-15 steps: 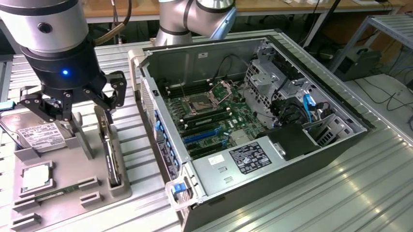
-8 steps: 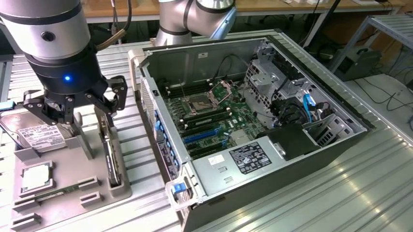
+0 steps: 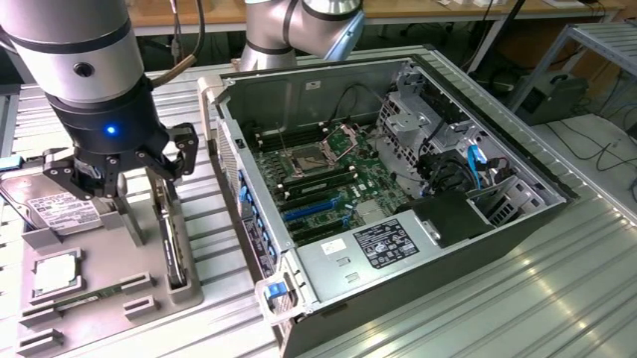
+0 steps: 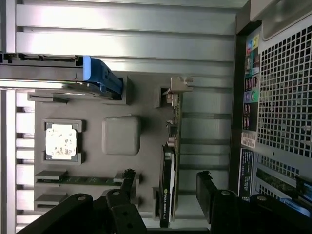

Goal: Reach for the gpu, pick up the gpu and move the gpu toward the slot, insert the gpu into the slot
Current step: 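Pick up the gpu and move the gpu toward the slot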

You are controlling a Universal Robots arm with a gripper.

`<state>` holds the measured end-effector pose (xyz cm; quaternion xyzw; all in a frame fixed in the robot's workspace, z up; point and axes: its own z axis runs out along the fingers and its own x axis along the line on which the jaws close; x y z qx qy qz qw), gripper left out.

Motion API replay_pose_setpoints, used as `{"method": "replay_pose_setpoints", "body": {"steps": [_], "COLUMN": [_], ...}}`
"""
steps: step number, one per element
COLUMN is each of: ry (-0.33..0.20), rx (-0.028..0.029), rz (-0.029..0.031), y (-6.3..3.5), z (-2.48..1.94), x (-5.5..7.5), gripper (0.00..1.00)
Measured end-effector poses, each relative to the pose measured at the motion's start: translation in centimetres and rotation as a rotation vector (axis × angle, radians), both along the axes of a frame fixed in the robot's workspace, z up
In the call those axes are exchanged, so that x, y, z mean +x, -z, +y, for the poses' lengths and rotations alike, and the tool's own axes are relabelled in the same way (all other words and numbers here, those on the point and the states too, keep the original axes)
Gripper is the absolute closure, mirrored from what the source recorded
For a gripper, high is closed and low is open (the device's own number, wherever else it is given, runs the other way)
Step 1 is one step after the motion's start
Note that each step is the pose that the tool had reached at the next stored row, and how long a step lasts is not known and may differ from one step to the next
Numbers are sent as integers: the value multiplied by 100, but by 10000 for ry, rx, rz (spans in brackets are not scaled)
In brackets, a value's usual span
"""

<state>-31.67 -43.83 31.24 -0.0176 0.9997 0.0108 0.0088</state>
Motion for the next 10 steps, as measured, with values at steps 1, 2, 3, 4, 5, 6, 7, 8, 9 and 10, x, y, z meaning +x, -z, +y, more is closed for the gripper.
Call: {"method": "replay_pose_setpoints", "body": {"steps": [1,2,3,4,5,6,7,8,9,10], "ry": [-1,-1,-2,-2,-1,-1,-1,-1,-2,-3], "rx": [0,0,0,0,0,0,0,0,0,-2], "rz": [1,1,0,1,0,0,1,0,0,3], "y": [11,22,34,45,55,66,78,95,110,117], "z": [0,0,0,0,0,0,0,-1,-5,-13], "x": [0,0,1,1,1,1,1,1,1,1], "gripper": [38,38,38,38,38,38,38,38,38,38]}}
